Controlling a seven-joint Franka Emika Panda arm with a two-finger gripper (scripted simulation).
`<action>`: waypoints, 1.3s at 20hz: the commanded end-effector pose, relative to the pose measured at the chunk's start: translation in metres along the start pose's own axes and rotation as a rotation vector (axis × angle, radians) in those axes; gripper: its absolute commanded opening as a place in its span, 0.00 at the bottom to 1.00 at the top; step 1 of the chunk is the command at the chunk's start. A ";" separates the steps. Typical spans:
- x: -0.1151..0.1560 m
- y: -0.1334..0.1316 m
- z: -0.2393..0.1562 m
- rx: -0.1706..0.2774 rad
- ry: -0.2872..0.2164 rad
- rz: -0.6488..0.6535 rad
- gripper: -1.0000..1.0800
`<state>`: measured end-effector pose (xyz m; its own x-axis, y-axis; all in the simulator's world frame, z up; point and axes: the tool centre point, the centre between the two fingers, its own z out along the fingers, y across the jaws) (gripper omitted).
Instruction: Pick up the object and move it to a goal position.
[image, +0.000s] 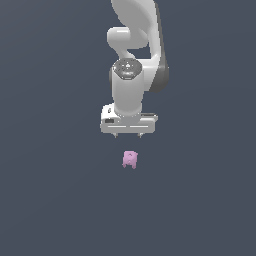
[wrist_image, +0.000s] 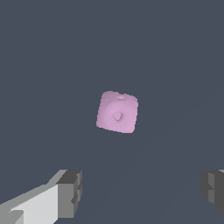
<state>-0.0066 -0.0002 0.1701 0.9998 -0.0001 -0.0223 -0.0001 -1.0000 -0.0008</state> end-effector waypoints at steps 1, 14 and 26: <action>0.000 0.000 0.000 0.000 0.000 0.000 0.96; -0.007 -0.028 0.007 -0.014 -0.026 -0.056 0.96; 0.023 -0.020 0.044 -0.004 -0.001 0.073 0.96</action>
<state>0.0106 0.0212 0.1335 0.9985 -0.0483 -0.0274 -0.0481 -0.9988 0.0054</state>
